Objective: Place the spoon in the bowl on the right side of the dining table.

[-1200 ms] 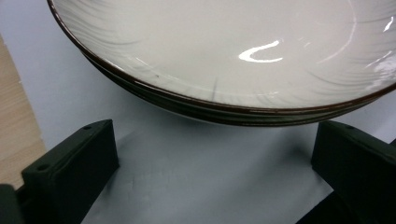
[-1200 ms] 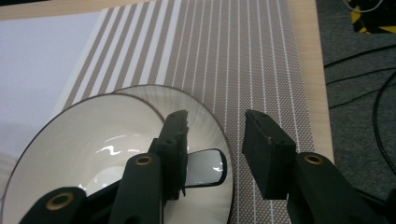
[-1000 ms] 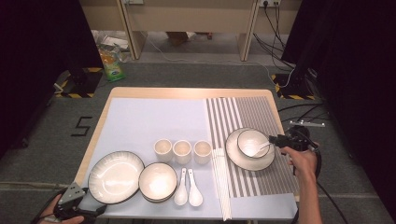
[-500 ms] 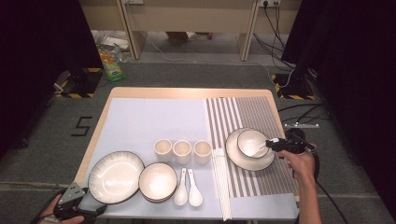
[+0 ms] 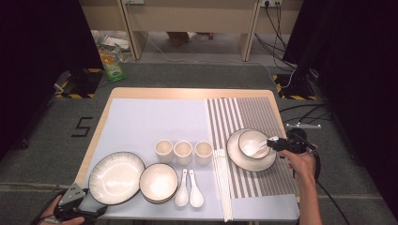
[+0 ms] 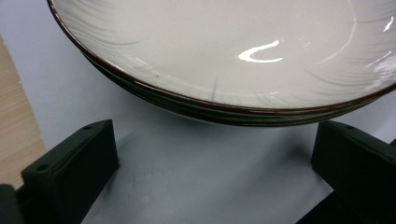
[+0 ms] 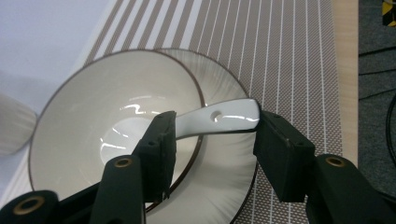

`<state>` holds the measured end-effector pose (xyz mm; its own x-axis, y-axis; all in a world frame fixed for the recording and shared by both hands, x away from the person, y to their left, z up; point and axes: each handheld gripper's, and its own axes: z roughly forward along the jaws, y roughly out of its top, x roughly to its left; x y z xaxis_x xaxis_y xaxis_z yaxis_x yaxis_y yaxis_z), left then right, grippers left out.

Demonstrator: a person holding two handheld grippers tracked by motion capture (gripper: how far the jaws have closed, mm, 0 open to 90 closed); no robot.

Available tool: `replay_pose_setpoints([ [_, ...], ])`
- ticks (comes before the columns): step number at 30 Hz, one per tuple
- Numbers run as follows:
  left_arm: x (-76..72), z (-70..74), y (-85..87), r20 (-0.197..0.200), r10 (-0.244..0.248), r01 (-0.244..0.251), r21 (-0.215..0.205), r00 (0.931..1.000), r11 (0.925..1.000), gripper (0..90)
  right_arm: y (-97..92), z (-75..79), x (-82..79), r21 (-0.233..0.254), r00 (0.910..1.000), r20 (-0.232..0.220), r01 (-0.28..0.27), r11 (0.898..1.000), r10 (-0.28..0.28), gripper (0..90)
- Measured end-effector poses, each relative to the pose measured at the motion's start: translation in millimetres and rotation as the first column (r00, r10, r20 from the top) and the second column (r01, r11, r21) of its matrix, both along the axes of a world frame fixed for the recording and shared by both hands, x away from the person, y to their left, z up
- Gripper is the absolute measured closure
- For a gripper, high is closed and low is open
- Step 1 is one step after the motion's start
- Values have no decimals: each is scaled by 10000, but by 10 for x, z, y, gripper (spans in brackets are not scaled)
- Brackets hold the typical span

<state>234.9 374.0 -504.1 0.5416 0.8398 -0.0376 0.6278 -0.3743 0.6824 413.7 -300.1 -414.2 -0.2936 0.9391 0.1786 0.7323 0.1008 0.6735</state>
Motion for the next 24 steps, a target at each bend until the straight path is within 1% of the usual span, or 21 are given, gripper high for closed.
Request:
replay_pose_setpoints([
  [3,-1,-1,4,24,0,0,20,10000,10000,0,-18,69,-26,144,9998,125,178,9997,-180,480],
  [4,1,1,1,-9,-10,10,1,10000,10000,0,-27,92,-24,202,9995,271,142,9997,-148,480],
  [6,-1,0,0,2,1,-1,-3,10000,10000,0,-27,141,-26,316,9991,318,255,9992,-265,480],
  [10,1,1,0,-7,-6,6,3,10000,10000,0,-29,182,4,253,9985,333,417,9988,-426,473],
  [12,-2,0,2,-3,2,-2,4,10000,10000,0,-36,187,23,179,9979,427,482,9987,-489,473],
  [14,-1,-2,4,19,-18,18,-3,10000,10000,0,-37,172,48,132,9977,329,596,9981,-600,472],
  [17,-1,3,3,-39,-23,23,9,10000,10000,0,-37,147,88,18,9961,357,806,9967,-806,473],
  [18,-2,-5,2,48,0,0,-21,10000,10000,0,-30,135,105,9,9961,364,807,9967,-807,475],
  [19,-2,-5,2,48,0,0,-21,10000,10000,0,-30,135,105,9,9961,364,807,9967,-807,475],
  [21,0,0,1,-4,-7,7,-3,10000,10000,0,15,121,137,10,9972,360,648,9979,-648,476],
  [24,-2,-4,3,37,-3,3,-17,10000,10000,0,83,113,164,-63,9983,404,420,9991,-417,480],
])
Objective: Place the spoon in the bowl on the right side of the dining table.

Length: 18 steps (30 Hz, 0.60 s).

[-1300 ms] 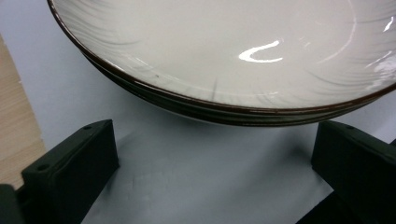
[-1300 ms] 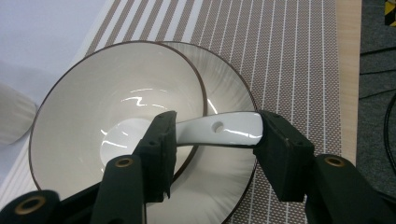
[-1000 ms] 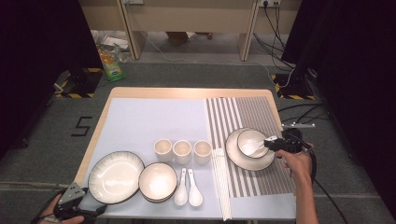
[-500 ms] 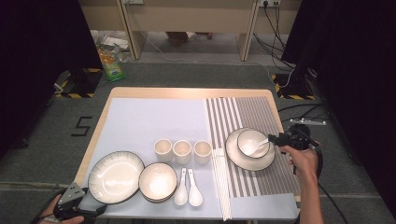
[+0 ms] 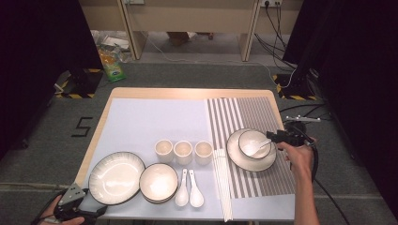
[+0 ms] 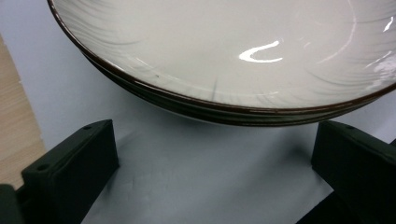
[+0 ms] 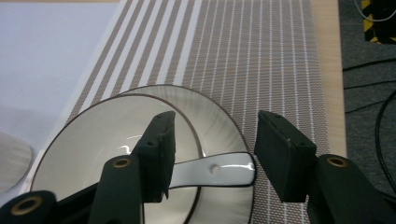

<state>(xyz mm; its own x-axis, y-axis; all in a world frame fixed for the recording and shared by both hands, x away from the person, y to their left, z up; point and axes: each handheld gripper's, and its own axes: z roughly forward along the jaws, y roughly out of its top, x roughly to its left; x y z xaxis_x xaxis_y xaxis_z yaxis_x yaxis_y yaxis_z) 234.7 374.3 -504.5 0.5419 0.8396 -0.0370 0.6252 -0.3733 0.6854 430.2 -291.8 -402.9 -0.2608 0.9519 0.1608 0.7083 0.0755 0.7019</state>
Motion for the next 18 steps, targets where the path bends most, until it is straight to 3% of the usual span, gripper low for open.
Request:
replay_pose_setpoints([
  [3,2,4,-2,-46,-4,4,18,10000,10000,0,67,-11,20,-423,9999,-63,-125,9990,123,478],
  [14,1,2,-3,-20,7,-7,3,10000,10000,0,90,-19,-72,-832,9975,-446,-584,9948,549,487],
  [18,0,0,0,-6,-9,9,-8,10000,10000,0,100,-25,-120,-993,9932,-724,-986,9902,916,440],
])
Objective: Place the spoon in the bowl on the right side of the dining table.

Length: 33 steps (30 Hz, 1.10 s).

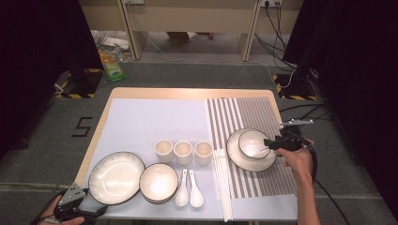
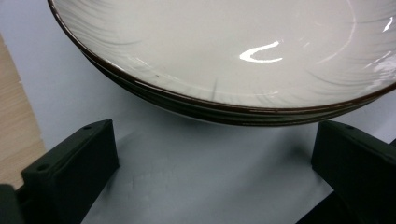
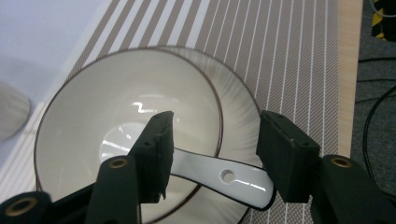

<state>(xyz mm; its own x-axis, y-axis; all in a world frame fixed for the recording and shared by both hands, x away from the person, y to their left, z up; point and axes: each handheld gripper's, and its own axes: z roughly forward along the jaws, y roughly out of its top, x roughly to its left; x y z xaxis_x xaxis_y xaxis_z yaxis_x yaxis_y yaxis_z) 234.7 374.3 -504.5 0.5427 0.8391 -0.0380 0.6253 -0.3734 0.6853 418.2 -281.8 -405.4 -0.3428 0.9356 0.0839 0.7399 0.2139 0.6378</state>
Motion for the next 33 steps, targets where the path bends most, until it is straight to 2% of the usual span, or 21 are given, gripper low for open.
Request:
replay_pose_setpoints([
  [13,0,-3,1,25,1,-1,-20,10000,10000,0,48,-37,-27,-661,9978,-545,-413,9970,378,393],
  [19,-1,-3,1,31,-2,2,-21,10000,10000,0,66,-46,-14,-758,9990,-390,-234,9968,205,395],
  [23,-2,-4,1,44,6,-6,-24,10000,10000,0,93,-20,-24,-785,9988,-356,-366,9962,339,414],
  [29,-3,-7,-1,84,30,-30,-28,10000,10000,0,64,-6,-61,-922,9986,-388,-396,9950,362,404],
  [33,-2,-4,1,44,3,-3,-21,10000,10000,0,64,-25,-75,-1181,9970,-605,-546,9915,477,407],
])
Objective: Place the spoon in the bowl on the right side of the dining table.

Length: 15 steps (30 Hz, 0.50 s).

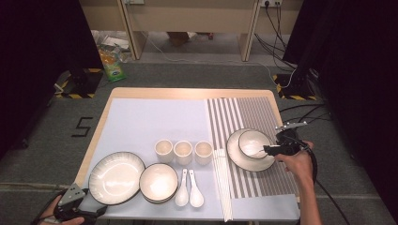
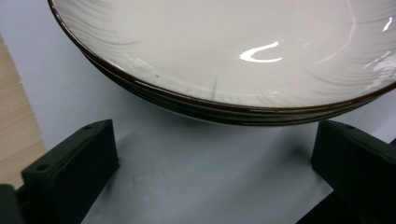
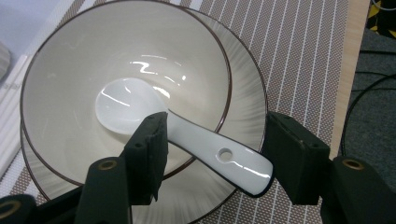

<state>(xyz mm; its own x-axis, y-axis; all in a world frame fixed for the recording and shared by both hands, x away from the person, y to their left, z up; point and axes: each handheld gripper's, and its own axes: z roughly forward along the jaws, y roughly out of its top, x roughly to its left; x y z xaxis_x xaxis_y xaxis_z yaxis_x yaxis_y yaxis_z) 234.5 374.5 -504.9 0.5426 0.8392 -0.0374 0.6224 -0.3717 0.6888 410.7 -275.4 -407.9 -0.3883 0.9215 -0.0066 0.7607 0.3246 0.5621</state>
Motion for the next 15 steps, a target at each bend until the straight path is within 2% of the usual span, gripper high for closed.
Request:
replay_pose_setpoints([
  [3,0,0,1,3,-1,1,-1,10000,10000,0,-4,-11,11,-133,9997,72,251,9996,-250,415],
  [11,1,0,0,-6,-9,9,0,10000,10000,0,-17,-27,90,221,9967,245,765,9968,-770,407],
  [15,0,-4,-1,51,20,-20,-24,10000,10000,0,-11,-37,103,195,9964,176,823,9964,-827,408],
])
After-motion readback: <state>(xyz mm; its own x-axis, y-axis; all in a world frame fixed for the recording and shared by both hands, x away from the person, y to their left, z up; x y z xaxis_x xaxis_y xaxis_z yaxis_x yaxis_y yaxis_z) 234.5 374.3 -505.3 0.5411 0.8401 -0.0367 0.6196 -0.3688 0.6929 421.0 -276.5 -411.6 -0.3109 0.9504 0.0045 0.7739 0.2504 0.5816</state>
